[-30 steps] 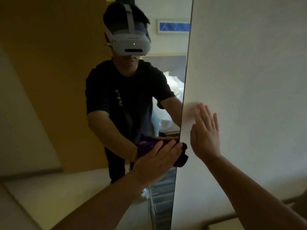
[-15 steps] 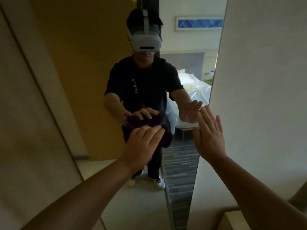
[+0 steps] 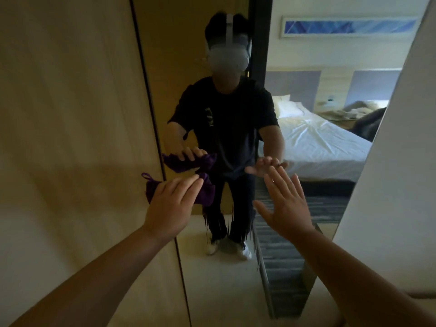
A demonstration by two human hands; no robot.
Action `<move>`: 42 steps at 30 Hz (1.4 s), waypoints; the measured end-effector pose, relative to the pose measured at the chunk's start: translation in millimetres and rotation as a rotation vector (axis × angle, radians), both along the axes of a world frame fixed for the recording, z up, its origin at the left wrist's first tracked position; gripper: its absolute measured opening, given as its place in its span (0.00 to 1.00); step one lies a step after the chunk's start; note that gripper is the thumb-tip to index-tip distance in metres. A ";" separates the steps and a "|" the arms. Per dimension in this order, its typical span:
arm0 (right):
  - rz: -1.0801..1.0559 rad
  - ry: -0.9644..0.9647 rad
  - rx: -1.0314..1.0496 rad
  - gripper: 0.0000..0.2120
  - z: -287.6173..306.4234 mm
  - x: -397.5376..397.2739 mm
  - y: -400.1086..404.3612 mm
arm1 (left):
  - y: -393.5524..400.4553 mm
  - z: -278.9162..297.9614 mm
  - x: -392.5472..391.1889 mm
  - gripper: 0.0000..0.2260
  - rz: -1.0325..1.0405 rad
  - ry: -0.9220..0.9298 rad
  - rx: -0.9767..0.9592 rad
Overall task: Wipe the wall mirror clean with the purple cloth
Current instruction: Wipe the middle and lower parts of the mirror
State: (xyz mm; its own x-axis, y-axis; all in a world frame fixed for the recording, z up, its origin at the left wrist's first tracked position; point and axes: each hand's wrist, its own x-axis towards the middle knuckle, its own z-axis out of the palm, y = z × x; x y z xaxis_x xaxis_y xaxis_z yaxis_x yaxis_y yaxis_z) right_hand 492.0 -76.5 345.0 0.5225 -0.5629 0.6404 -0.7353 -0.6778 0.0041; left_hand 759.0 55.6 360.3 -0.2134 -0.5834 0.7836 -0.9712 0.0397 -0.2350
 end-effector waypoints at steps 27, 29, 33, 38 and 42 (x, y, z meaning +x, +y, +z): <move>-0.132 -0.171 -0.425 0.34 -132.4 44.0 -70.2 | -60.7 -140.3 4.2 0.21 -0.020 -0.123 -0.504; -0.151 -0.173 -0.451 0.34 -134.8 45.1 -73.5 | -63.0 -133.6 4.0 0.20 -0.022 -0.126 -0.520; -0.151 -0.173 -0.488 0.35 -135.9 46.9 -77.2 | -69.3 -102.1 3.9 0.19 -0.012 -0.144 -0.545; -0.140 -0.177 -0.519 0.36 -136.5 45.8 -79.1 | -80.4 -17.1 -7.0 0.22 0.011 -0.140 -0.563; -0.123 -0.192 -0.540 0.36 -137.3 45.3 -82.7 | -101.0 34.4 -7.5 0.23 0.112 -0.131 -0.435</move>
